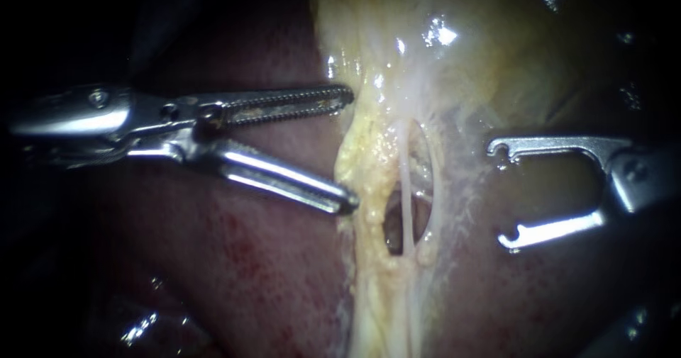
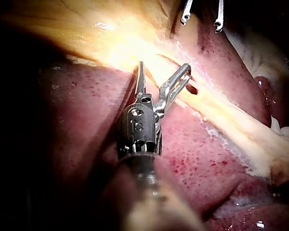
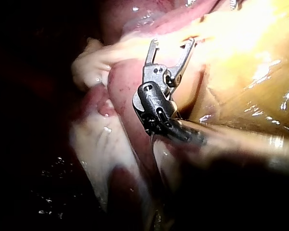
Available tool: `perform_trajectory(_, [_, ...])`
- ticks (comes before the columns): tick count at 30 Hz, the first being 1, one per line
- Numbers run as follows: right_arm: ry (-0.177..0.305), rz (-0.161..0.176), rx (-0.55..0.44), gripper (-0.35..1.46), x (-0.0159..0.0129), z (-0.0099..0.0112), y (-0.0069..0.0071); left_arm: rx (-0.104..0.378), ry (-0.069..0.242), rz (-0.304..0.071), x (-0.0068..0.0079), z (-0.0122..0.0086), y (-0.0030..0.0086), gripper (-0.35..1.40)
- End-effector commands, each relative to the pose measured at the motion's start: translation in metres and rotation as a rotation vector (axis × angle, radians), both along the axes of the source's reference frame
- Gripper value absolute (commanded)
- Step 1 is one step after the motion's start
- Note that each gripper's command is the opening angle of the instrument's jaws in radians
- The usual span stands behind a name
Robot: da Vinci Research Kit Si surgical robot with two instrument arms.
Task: Grabbing gallbladder
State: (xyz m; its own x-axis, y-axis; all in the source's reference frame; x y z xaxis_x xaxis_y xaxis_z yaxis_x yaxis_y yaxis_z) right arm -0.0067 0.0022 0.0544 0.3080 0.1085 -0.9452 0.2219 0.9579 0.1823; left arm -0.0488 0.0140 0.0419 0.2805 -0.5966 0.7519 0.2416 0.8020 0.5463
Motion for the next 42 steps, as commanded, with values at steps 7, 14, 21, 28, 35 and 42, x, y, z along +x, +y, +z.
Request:
perform_trajectory(7, [0.000,0.000,0.000,0.60,-0.0001,0.0000,0.0000,0.028,0.020,-0.016,-0.0007,0.0013,0.0004,0.29])
perform_trajectory(14, [0.001,-0.001,0.000,0.60,-0.0002,0.0000,0.0000,0.043,0.030,-0.029,-0.0002,0.0032,0.0014,-0.35])
perform_trajectory(21, [0.001,-0.001,0.000,0.60,-0.0002,0.0000,0.0000,0.048,0.037,-0.039,0.0008,0.0043,0.0021,-0.35])
perform_trajectory(28, [0.001,-0.001,0.000,0.60,-0.0003,0.0000,-0.0001,0.054,0.042,-0.043,0.0009,0.0041,0.0018,-0.35])
perform_trajectory(35, [0.001,-0.001,0.000,0.60,-0.0002,-0.0001,-0.0001,0.054,0.044,-0.046,0.0007,0.0037,0.0015,-0.35])
perform_trajectory(42, [0.001,-0.001,0.000,0.60,-0.0002,-0.0001,-0.0001,0.054,0.044,-0.047,0.0007,0.0036,0.0014,-0.35])
